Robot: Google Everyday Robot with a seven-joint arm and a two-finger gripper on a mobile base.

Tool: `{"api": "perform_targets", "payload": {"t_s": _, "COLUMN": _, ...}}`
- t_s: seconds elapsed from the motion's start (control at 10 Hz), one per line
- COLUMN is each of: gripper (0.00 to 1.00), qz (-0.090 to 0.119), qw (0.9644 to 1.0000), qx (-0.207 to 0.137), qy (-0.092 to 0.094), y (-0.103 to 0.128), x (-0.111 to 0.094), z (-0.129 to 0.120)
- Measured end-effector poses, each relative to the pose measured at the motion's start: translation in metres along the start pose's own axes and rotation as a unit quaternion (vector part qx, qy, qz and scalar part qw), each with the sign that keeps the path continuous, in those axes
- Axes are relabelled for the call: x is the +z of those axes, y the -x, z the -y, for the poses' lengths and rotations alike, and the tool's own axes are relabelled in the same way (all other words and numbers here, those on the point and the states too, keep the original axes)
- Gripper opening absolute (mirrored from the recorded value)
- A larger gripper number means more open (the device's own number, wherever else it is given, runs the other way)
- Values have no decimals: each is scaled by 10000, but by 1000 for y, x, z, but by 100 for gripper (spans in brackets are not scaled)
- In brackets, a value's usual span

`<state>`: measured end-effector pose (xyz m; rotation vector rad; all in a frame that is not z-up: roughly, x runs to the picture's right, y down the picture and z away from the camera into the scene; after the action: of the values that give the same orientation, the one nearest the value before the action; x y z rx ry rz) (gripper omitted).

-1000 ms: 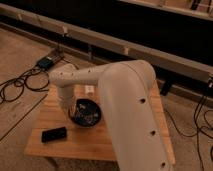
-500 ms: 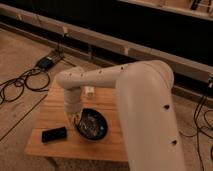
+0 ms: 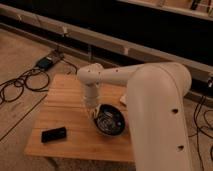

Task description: Drag the ceramic bowl in a circle

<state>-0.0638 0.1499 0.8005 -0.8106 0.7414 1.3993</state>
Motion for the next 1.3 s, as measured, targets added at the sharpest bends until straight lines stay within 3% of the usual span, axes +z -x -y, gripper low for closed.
{"api": "perform_targets", "payload": {"t_s": 0.3, "gripper": 0, "qz": 210, "qw": 9989, "qx": -372, "qy": -196, "y": 38, "x": -2, "z": -20}}
{"api": "perform_targets", "payload": {"t_s": 0.6, "gripper": 0, "qz": 291, "qw": 9948, "qx": -968, "qy": -146, "y": 49, "x": -1, "z": -81}}
{"api": "perform_targets", "payload": {"t_s": 0.9, "gripper": 0, "qz": 151, "qw": 9890, "qx": -1449, "qy": 242, "y": 14, "x": -5, "z": -148}}
{"api": "perform_targets", "payload": {"t_s": 1.1, "gripper": 0, "qz": -57, "qw": 9896, "qx": -1368, "qy": 433, "y": -18, "x": -7, "z": -158}}
{"api": "perform_targets", "payload": {"t_s": 1.3, "gripper": 0, "qz": -401, "qw": 9915, "qx": -1127, "qy": 505, "y": -56, "x": -2, "z": -147}}
